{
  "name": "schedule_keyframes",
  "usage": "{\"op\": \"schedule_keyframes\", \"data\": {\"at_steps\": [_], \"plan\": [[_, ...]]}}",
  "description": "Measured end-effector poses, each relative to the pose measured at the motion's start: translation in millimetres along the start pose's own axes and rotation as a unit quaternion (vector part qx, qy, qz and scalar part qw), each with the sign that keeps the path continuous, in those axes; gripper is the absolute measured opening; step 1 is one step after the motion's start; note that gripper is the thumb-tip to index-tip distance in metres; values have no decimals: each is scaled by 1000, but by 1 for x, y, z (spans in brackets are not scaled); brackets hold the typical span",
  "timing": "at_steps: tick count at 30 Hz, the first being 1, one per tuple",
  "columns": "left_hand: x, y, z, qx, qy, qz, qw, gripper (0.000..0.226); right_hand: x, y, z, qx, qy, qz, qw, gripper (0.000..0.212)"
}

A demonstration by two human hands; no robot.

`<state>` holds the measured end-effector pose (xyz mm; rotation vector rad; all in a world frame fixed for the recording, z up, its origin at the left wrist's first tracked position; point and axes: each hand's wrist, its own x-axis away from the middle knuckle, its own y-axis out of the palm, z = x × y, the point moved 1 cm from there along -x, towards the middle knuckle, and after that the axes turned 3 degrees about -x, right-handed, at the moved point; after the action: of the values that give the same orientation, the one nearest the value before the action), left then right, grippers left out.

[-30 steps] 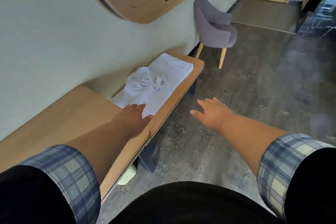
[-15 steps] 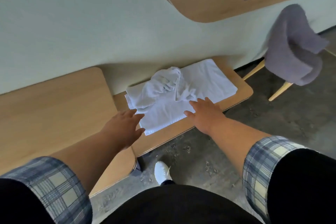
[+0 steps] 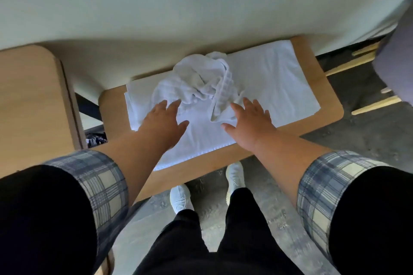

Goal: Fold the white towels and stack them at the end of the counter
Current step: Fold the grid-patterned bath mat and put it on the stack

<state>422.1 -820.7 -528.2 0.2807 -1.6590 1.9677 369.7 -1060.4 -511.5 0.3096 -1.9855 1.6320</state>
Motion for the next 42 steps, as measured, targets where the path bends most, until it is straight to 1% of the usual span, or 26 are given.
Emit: {"op": "schedule_keyframes", "data": {"at_steps": [2, 5, 8, 10, 12, 14, 16, 18, 20, 21, 23, 27, 30, 32, 35, 39, 42], "plan": [[-35, 11, 8, -3, -26, 24, 999, 74, -39, 3, 1, -24, -8, -7, 1000, 82], [-88, 26, 13, -14, -51, 57, 997, 79, -100, 11, -2, -72, -40, 11, 997, 91], [-135, 43, 17, 63, -105, 60, 991, 82, -150, 25, 3, -91, -47, 27, 994, 102], [-159, 55, 17, 98, -135, 43, 985, 77, -176, 37, 8, -106, -29, 26, 994, 107], [-174, 66, 17, 76, -126, 32, 989, 64, -194, 51, 13, -144, -12, 23, 989, 104], [-179, 72, 17, 90, -128, 70, 985, 48, -204, 61, 16, -173, -18, 43, 984, 91], [-177, 75, 19, 138, -128, 121, 975, 36, -206, 65, 17, -172, -34, 81, 981, 78], [-165, 71, 28, 167, -97, 151, 970, 29, -198, 63, 14, -170, -65, 108, 977, 70], [-147, 60, 44, 180, -55, 161, 969, 22, -178, 57, 6, -178, -100, 117, 972, 69], [-137, 53, 52, 196, -50, 163, 966, 19, -166, 52, 2, -189, -110, 124, 968, 69], [-116, 33, 64, 239, -79, 163, 954, 19, -143, 38, -3, -221, -114, 136, 959, 73], [-66, -16, 87, 231, -82, 168, 955, 27, -93, -10, -3, -252, -138, 109, 952, 90], [-22, -62, 107, 260, -100, 171, 945, 32, -54, -61, -5, -261, -174, 107, 944, 94], [6, -89, 116, 266, -115, 187, 939, 37, -31, -90, -9, -253, -204, 112, 939, 93], [43, -118, 120, 259, -130, 244, 925, 42, -8, -122, -17, -255, -257, 124, 924, 87], [82, -138, 111, 251, -152, 310, 905, 42, 13, -148, -41, -249, -324, 149, 901, 73], [109, -152, 96, 264, -170, 343, 885, 42, 33, -162, -68, -248, -366, 158, 883, 68]]}}
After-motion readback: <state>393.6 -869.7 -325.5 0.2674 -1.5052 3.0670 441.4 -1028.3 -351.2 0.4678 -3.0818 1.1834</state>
